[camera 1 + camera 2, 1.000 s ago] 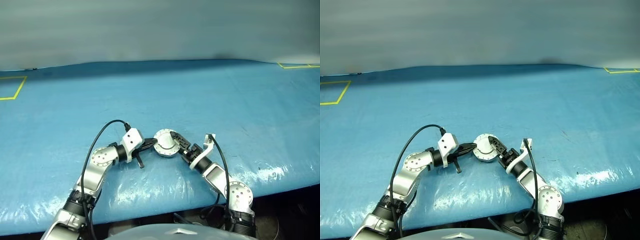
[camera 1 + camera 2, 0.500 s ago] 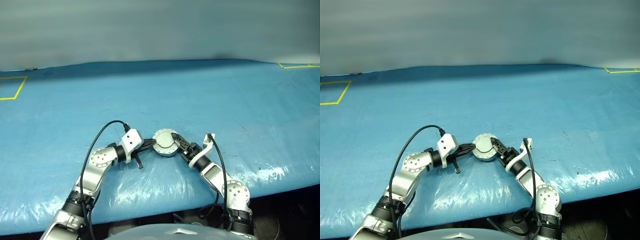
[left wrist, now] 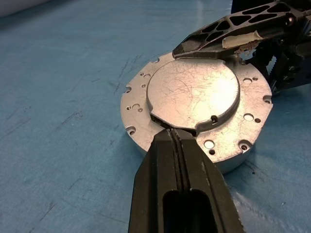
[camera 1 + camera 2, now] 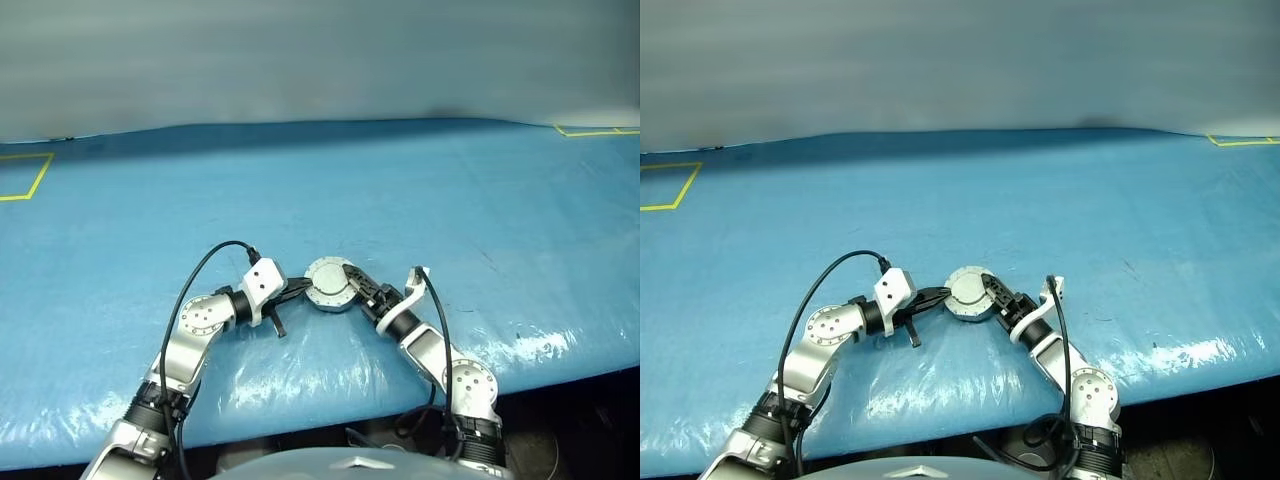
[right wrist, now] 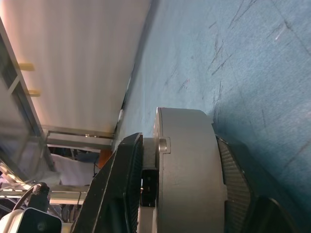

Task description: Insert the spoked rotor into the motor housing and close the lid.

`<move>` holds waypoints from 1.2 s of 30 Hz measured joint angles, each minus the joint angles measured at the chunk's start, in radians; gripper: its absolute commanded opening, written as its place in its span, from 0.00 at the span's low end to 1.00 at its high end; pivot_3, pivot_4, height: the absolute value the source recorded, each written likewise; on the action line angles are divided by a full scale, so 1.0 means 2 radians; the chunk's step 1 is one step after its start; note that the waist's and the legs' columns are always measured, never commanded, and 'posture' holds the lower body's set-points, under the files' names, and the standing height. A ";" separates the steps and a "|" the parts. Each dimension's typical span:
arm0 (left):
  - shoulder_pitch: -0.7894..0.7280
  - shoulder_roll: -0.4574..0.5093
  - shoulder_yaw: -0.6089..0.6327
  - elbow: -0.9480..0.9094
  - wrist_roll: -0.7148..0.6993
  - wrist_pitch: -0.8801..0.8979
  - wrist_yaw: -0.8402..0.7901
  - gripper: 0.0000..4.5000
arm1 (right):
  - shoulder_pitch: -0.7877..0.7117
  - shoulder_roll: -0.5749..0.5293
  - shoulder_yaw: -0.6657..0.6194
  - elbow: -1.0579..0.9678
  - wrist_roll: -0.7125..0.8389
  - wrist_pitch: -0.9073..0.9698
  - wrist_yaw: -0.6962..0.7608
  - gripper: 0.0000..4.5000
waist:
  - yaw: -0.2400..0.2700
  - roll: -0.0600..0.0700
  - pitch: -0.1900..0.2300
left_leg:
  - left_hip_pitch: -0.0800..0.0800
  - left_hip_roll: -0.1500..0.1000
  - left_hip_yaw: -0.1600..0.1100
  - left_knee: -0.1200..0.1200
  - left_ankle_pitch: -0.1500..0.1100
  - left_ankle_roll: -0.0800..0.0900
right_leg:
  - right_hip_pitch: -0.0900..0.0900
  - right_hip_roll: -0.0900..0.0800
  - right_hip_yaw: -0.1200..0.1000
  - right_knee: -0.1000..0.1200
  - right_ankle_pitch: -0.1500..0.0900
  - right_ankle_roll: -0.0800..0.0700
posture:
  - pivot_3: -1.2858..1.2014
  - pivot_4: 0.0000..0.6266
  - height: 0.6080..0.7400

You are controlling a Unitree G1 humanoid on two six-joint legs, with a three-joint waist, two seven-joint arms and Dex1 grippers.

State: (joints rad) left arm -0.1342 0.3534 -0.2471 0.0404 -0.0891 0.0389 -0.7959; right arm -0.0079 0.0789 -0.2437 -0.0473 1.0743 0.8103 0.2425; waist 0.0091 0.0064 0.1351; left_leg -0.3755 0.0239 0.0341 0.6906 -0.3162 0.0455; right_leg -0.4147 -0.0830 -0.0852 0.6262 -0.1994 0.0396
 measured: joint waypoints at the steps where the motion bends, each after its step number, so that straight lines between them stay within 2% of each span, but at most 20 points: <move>1: 0.003 -0.001 0.002 0.000 -0.005 0.000 0.000 0.00 | -0.001 0.000 0.000 0.000 0.001 0.000 -0.001 0.39 | 0.000 0.000 0.000 | 0.000 0.000 0.000 0.000 0.000 0.000 | 0.000 0.000 0.000 0.000 0.000 0.000 | 0.52 0.24 1.00; 5: 0.015 -0.002 0.011 -0.008 -0.032 0.012 -0.009 0.00 | -0.007 0.000 0.004 0.000 0.004 0.000 -0.006 0.39 | -0.003 0.001 0.000 | 0.000 0.000 0.000 0.000 0.000 0.000 | 0.000 0.000 0.000 0.000 0.000 0.000 | 0.52 0.24 1.00; 10: 0.046 0.000 0.036 -0.062 -0.123 0.084 -0.035 0.00 | -0.010 0.000 0.012 0.000 0.005 0.000 -0.008 0.38 | -0.010 0.001 0.002 | -0.001 0.000 0.000 0.000 0.000 0.000 | -0.002 0.000 0.000 0.000 0.002 0.000 | 0.52 0.24 1.00; 13: 0.050 0.004 0.037 -0.096 -0.130 0.089 -0.036 0.00 | -0.012 0.000 0.018 0.000 0.004 -0.002 -0.011 0.38 | -0.012 0.001 0.002 | -0.001 0.000 0.000 0.000 0.000 0.000 | -0.001 0.001 0.000 0.000 0.002 -0.001 | 0.52 0.24 1.00; 20: 0.063 0.003 0.047 -0.103 -0.136 0.105 -0.011 0.00 | -0.015 -0.001 0.031 0.001 -0.006 -0.014 -0.014 0.38 | -0.013 0.002 0.002 | -0.001 0.001 0.000 0.000 0.000 0.000 | -0.002 0.002 0.001 0.001 0.000 0.000 | 0.52 0.24 1.00; 28: 0.060 -0.013 0.108 -0.131 -0.221 0.144 0.009 0.00 | -0.021 -0.001 0.029 0.005 0.002 -0.017 -0.027 0.38 | -0.013 0.002 0.002 | -0.001 0.001 0.000 0.000 0.000 0.000 | -0.002 0.002 0.001 0.001 0.000 0.000 | 0.52 0.24 1.00; 36: 0.060 -0.021 0.115 -0.132 -0.232 0.160 0.027 0.00 | -0.021 -0.001 0.027 0.005 0.023 -0.019 -0.036 0.38 | -0.012 0.002 0.002 | -0.001 0.001 0.001 0.000 0.000 0.000 | -0.002 0.002 0.001 0.000 0.002 -0.002 | 0.52 0.24 1.00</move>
State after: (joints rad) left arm -0.0140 0.3121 -0.0163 -0.2238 -0.5531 0.3588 -0.7416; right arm -0.0501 0.0779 -0.1889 -0.0382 1.1210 0.7731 0.1703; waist -0.0141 0.0097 0.1399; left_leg -0.3774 0.0260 0.0354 0.6901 -0.3160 0.0450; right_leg -0.4182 -0.0793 -0.0830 0.6269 -0.1964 0.0358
